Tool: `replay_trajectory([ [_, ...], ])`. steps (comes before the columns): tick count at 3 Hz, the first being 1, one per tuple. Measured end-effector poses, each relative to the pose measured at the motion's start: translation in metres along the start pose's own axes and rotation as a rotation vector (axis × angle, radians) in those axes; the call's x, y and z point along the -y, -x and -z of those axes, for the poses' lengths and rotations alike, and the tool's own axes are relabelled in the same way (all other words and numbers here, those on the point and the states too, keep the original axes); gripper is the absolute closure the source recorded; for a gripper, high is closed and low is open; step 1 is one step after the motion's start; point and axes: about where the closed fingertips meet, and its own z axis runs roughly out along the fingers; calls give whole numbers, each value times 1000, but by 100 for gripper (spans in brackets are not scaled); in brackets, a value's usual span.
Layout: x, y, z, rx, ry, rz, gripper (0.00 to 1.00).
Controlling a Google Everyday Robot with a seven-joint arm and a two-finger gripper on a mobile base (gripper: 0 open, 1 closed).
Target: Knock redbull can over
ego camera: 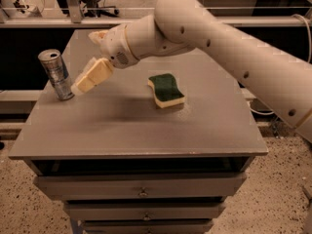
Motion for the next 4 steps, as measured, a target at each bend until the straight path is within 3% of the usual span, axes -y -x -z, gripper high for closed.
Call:
replay_trajectory([
  [1, 4, 8, -43, 80, 27, -4, 0],
  [3, -10, 11, -106, 162, 91, -5, 0],
  [4, -13, 6, -120, 175, 95, -8, 18],
])
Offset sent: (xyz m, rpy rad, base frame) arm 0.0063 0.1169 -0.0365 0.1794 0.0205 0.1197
